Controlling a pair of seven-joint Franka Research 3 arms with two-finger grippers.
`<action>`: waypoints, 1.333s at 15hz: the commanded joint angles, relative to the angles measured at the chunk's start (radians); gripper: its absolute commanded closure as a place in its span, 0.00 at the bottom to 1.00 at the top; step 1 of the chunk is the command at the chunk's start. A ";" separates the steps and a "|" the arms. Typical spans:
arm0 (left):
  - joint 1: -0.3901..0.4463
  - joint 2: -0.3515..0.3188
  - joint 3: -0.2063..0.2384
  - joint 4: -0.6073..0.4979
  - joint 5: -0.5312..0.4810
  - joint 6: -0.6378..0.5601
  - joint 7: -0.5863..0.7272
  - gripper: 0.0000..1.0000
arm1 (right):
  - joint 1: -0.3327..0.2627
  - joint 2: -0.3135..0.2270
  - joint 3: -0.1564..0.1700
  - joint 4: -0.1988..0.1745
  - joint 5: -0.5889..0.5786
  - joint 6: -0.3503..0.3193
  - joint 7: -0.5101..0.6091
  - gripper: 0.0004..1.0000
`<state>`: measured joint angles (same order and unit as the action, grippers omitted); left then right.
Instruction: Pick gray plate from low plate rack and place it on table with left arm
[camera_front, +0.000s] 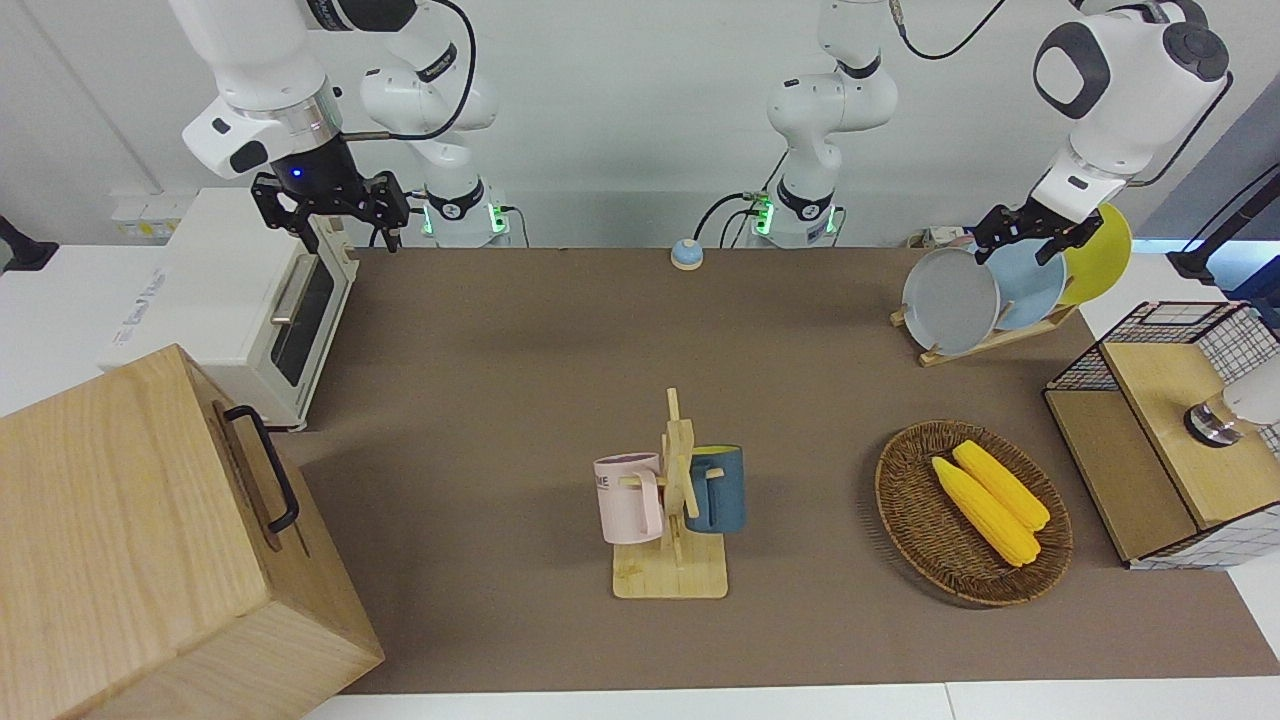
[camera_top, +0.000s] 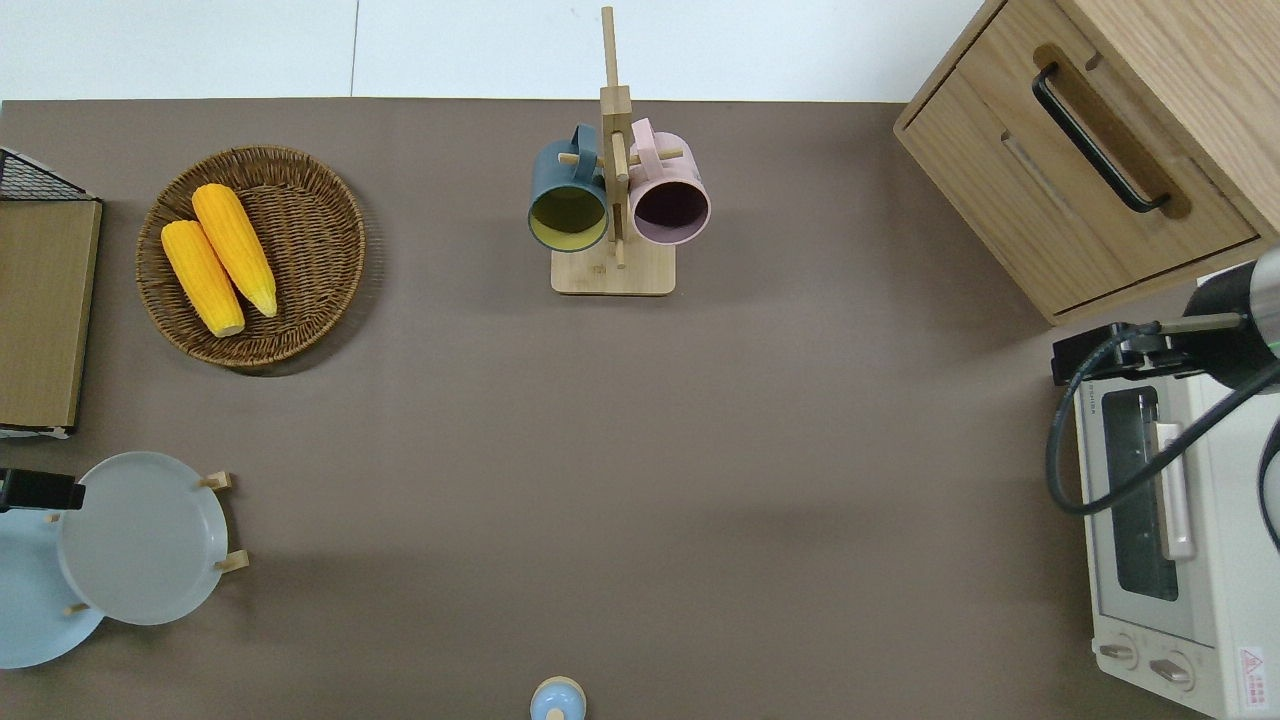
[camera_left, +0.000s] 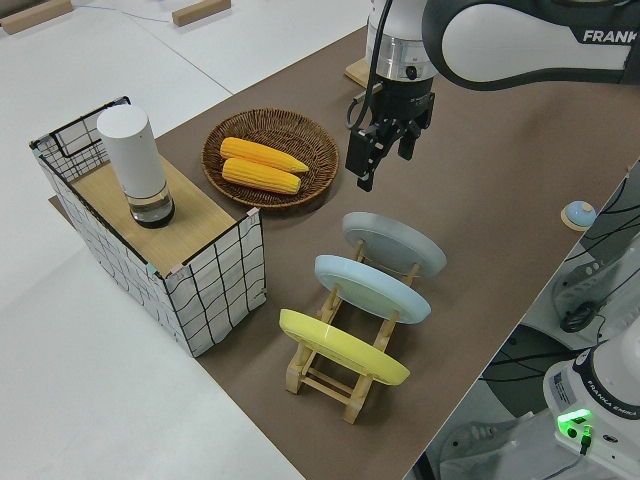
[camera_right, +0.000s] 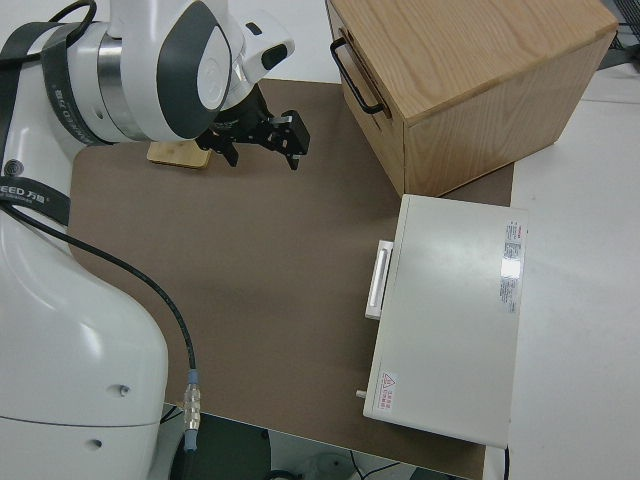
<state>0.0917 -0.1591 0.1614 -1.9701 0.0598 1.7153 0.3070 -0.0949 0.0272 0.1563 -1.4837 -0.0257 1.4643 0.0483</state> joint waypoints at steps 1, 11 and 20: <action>0.022 -0.040 0.013 -0.108 0.018 0.104 0.052 0.00 | 0.008 0.000 -0.006 0.006 0.003 -0.001 0.004 0.02; 0.028 -0.042 0.015 -0.242 0.018 0.248 0.050 0.00 | 0.008 0.002 -0.006 0.006 0.003 -0.001 0.004 0.02; 0.029 -0.036 0.015 -0.303 0.018 0.311 0.049 0.02 | 0.008 0.000 -0.006 0.006 0.003 -0.001 0.004 0.02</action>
<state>0.1141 -0.1684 0.1768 -2.2353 0.0602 2.0022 0.3493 -0.0949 0.0272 0.1563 -1.4837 -0.0257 1.4643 0.0483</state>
